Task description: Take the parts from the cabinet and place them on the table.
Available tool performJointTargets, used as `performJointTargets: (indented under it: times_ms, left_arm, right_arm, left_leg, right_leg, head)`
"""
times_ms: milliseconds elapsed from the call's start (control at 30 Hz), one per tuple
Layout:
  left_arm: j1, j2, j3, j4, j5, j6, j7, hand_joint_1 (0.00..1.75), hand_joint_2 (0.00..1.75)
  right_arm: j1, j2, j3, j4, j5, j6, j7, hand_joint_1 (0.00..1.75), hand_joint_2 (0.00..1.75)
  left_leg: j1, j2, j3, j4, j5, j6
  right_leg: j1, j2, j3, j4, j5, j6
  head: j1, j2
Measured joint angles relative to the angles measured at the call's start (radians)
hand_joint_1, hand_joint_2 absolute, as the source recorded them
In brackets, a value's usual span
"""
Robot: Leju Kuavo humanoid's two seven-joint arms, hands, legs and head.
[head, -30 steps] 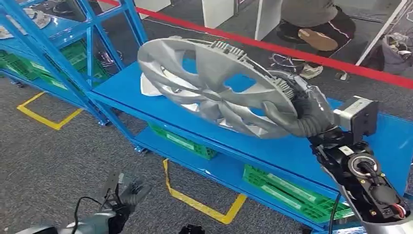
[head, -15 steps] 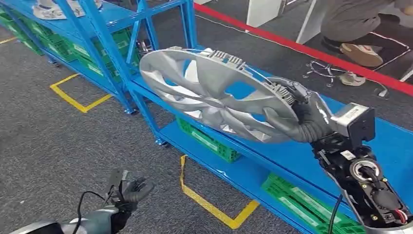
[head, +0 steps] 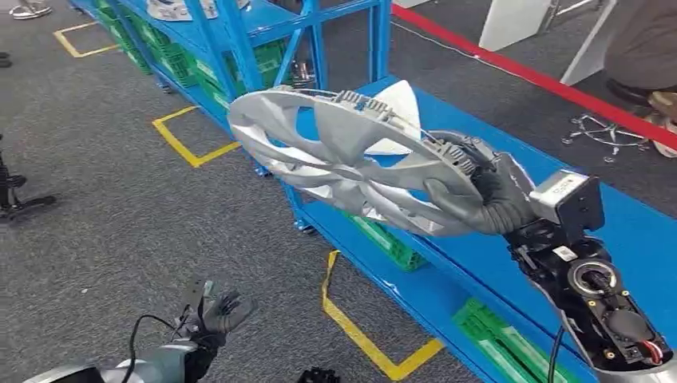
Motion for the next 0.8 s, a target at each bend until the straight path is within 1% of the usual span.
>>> performJointTargets:
  times_ms: [33, 67, 100, 133, 167, 200, 233, 267, 300, 333, 367, 400, 433, 467, 500, 533, 567, 600, 633, 667, 700, 733, 767, 800]
  left_arm:
    - [0.000, 0.001, 0.000, 0.000, 0.000, 0.003, -0.002, 0.00, 1.75]
    - [0.000, 0.003, 0.000, 0.000, -0.003, 0.008, -0.004, 0.00, 1.75]
    - [-0.001, 0.003, 0.000, 0.000, -0.003, 0.010, -0.006, 0.00, 1.75]
    - [-0.003, 0.002, 0.000, 0.000, -0.003, 0.010, -0.008, 0.00, 1.75]
    - [-0.004, 0.002, 0.000, 0.000, -0.004, 0.010, -0.009, 0.00, 1.75]
    - [-0.004, 0.002, 0.000, 0.000, -0.005, 0.010, -0.010, 0.00, 1.75]
    - [-0.003, 0.003, 0.000, 0.000, -0.005, 0.010, -0.010, 0.00, 1.75]
    - [-0.003, 0.004, 0.000, 0.000, -0.005, 0.010, -0.011, 0.00, 1.75]
    - [-0.003, 0.006, 0.000, 0.000, -0.005, 0.010, -0.010, 0.00, 1.75]
    - [-0.004, 0.007, 0.000, 0.000, -0.002, 0.010, -0.011, 0.00, 1.75]
    - [-0.005, 0.007, 0.000, 0.000, -0.001, 0.010, -0.011, 0.00, 1.75]
    - [-0.006, 0.008, 0.000, 0.000, 0.001, 0.009, -0.009, 0.00, 1.75]
    - [-0.005, 0.008, 0.000, 0.000, 0.006, 0.008, -0.007, 0.00, 1.75]
    - [-0.003, 0.008, 0.000, 0.000, 0.010, 0.006, -0.002, 0.00, 1.75]
    - [0.000, 0.008, 0.000, 0.000, 0.012, 0.001, -0.001, 0.00, 1.75]
    - [0.002, 0.008, 0.000, 0.000, 0.016, -0.003, -0.001, 0.00, 1.75]
    - [0.004, 0.009, 0.000, 0.000, 0.019, -0.007, -0.001, 0.00, 1.75]
    - [0.004, 0.008, 0.000, 0.000, 0.020, -0.009, -0.001, 0.00, 1.75]
    - [0.005, 0.007, 0.000, 0.000, 0.021, -0.010, -0.002, 0.00, 1.75]
    - [0.003, 0.007, 0.000, 0.000, 0.022, -0.009, -0.002, 0.00, 1.75]
    - [0.005, 0.007, 0.000, 0.000, 0.023, -0.008, -0.003, 0.00, 1.75]
    - [0.009, 0.011, 0.000, 0.001, 0.023, -0.002, -0.004, 0.00, 1.75]
    - [0.014, 0.013, 0.000, 0.001, 0.023, 0.000, -0.008, 0.00, 1.75]
    - [0.017, 0.015, 0.000, 0.001, 0.023, 0.000, -0.011, 0.00, 1.75]
  right_arm:
    - [0.001, 0.000, 0.000, 0.001, 0.001, 0.001, 0.000, 1.75, 1.75]
    - [0.001, 0.000, 0.001, 0.001, 0.001, 0.001, 0.001, 1.75, 1.75]
    - [0.000, 0.000, 0.001, 0.001, 0.001, 0.001, 0.001, 1.75, 1.75]
    - [-0.001, 0.000, 0.000, 0.001, 0.001, 0.001, 0.001, 1.75, 1.75]
    - [-0.002, 0.000, 0.000, 0.001, 0.001, 0.001, 0.001, 1.75, 1.75]
    - [-0.002, 0.000, 0.001, 0.001, 0.001, 0.002, 0.001, 1.75, 1.75]
    - [-0.002, 0.000, 0.002, 0.001, 0.001, 0.002, 0.002, 1.75, 1.75]
    - [-0.003, 0.000, 0.002, 0.001, 0.001, 0.001, 0.002, 1.75, 1.75]
    - [-0.003, 0.000, 0.002, 0.001, 0.001, 0.002, 0.002, 1.75, 1.75]
    - [-0.003, 0.000, 0.003, 0.001, 0.001, 0.002, 0.002, 1.75, 1.75]
    - [-0.003, 0.000, 0.003, 0.001, 0.001, 0.002, 0.002, 1.75, 1.75]
    - [-0.003, 0.000, 0.003, 0.001, 0.001, 0.002, 0.002, 1.75, 1.75]
    - [-0.001, 0.000, 0.003, 0.001, 0.001, 0.001, 0.003, 1.75, 1.75]
    - [0.003, 0.000, 0.006, 0.004, 0.001, 0.001, 0.003, 1.75, 1.75]
    - [0.006, 0.000, 0.008, 0.006, 0.001, 0.001, 0.004, 1.75, 1.75]
    - [0.008, -0.001, 0.010, 0.008, 0.001, 0.001, 0.005, 1.75, 1.75]
    - [0.009, 0.000, 0.011, 0.009, 0.002, 0.001, 0.006, 1.75, 1.75]
    - [0.008, 0.000, 0.012, 0.009, 0.002, 0.001, 0.006, 1.75, 1.75]
    - [0.008, 0.000, 0.012, 0.009, 0.002, 0.001, 0.006, 1.75, 1.75]
    - [0.009, 0.000, 0.014, 0.009, 0.002, 0.001, 0.005, 1.75, 1.75]
    - [0.007, -0.001, 0.015, 0.008, 0.002, 0.001, 0.005, 1.75, 1.75]
    - [0.012, -0.001, 0.018, 0.008, 0.005, 0.001, 0.004, 1.75, 1.75]
    - [0.018, -0.001, 0.019, 0.008, 0.008, 0.001, 0.005, 1.75, 1.75]
    - [0.022, 0.000, 0.021, 0.008, 0.010, 0.003, 0.005, 1.75, 1.75]
  left_leg:
    - [0.005, 0.005, 0.028, -0.061, 0.037, -0.004]
    - [0.008, 0.017, 0.073, -0.150, 0.080, -0.007]
    - [0.009, 0.045, 0.128, -0.247, 0.118, -0.009]
    - [0.004, 0.092, 0.149, -0.296, 0.113, -0.007]
    - [-0.001, 0.080, 0.152, -0.297, 0.121, 0.005]
    - [-0.003, 0.062, 0.151, -0.292, 0.116, 0.018]
    - [-0.007, 0.053, 0.150, -0.292, 0.113, 0.023]
    - [-0.009, 0.042, 0.152, -0.293, 0.112, 0.030]
    - [0.000, 0.031, 0.160, -0.298, 0.113, 0.039]
    - [-0.001, 0.020, 0.163, -0.299, 0.111, 0.042]
    - [-0.003, 0.014, 0.166, -0.298, 0.109, 0.055]
    - [-0.005, 0.004, 0.167, -0.298, 0.108, 0.057]
    - [-0.007, -0.009, 0.168, -0.298, 0.107, 0.059]
    - [-0.012, -0.025, 0.169, -0.298, 0.106, 0.061]
    - [-0.014, -0.038, 0.172, -0.297, 0.104, 0.062]
    - [-0.015, -0.054, 0.174, -0.297, 0.103, 0.063]
    - [-0.016, -0.068, 0.177, -0.296, 0.102, 0.062]
    - [-0.015, -0.081, 0.179, -0.294, 0.100, 0.060]
    - [-0.013, -0.094, 0.178, -0.294, 0.098, 0.057]
    - [-0.017, -0.107, 0.172, -0.289, 0.099, 0.052]
    - [-0.011, -0.113, 0.164, -0.288, 0.102, 0.047]
    - [-0.006, -0.126, 0.162, -0.291, 0.106, 0.041]
    - [-0.005, -0.136, 0.163, -0.296, 0.109, 0.034]
    - [-0.011, -0.140, 0.161, -0.297, 0.108, 0.028]
  right_leg:
    - [-0.001, -0.012, 0.002, 0.000, -0.003, 0.002]
    - [-0.001, -0.023, 0.006, 0.002, -0.007, 0.007]
    - [-0.002, -0.034, 0.011, 0.004, -0.014, 0.012]
    - [0.002, -0.043, 0.013, 0.007, -0.021, 0.021]
    - [0.009, -0.050, 0.012, 0.011, -0.027, 0.028]
    - [0.007, -0.057, 0.017, 0.008, -0.030, 0.034]
    - [0.008, -0.068, 0.024, 0.007, -0.033, 0.040]
    - [0.005, -0.078, 0.030, 0.005, -0.037, 0.046]
    - [-0.002, -0.073, 0.024, 0.010, -0.049, 0.053]
    - [-0.006, -0.026, 0.017, 0.042, -0.072, 0.055]
    - [-0.005, 0.005, -0.013, 0.112, -0.108, 0.053]
    - [-0.006, 0.019, -0.058, 0.202, -0.146, 0.051]
    - [-0.003, 0.027, -0.106, 0.292, -0.175, 0.051]
    - [-0.002, 0.031, -0.142, 0.351, -0.183, 0.050]
    - [-0.002, 0.032, -0.152, 0.352, -0.167, 0.047]
    - [-0.002, 0.033, -0.139, 0.307, -0.128, 0.042]
    - [-0.002, 0.038, -0.111, 0.230, -0.078, 0.037]
    - [-0.002, 0.054, -0.075, 0.139, -0.025, 0.031]
    - [-0.002, 0.099, -0.049, 0.058, 0.007, 0.025]
    - [-0.007, 0.120, -0.036, 0.042, 0.002, 0.024]
    - [-0.004, 0.111, -0.021, 0.031, -0.005, 0.025]
    - [0.000, 0.104, -0.024, 0.032, -0.005, 0.024]
    - [0.001, 0.095, -0.022, 0.031, -0.005, 0.022]
    - [-0.009, 0.083, -0.014, 0.018, 0.001, 0.014]
  head:
    - [-0.002, 0.000]
    - [-0.003, 0.000]
    - [-0.004, 0.000]
    - [-0.008, 0.000]
    - [-0.009, 0.000]
    - [0.001, 0.000]
    - [0.005, 0.000]
    - [0.005, 0.000]
    - [0.007, 0.000]
    - [0.013, 0.000]
    - [0.016, 0.000]
    - [0.020, 0.000]
    - [0.023, 0.000]
    - [0.023, 0.000]
    - [0.023, 0.000]
    - [0.023, 0.000]
    - [0.023, 0.000]
    - [0.023, 0.000]
    - [0.025, 0.000]
    - [0.023, 0.000]
    - [0.026, 0.000]
    - [0.024, 0.000]
    - [0.026, 0.000]
    - [0.023, 0.000]
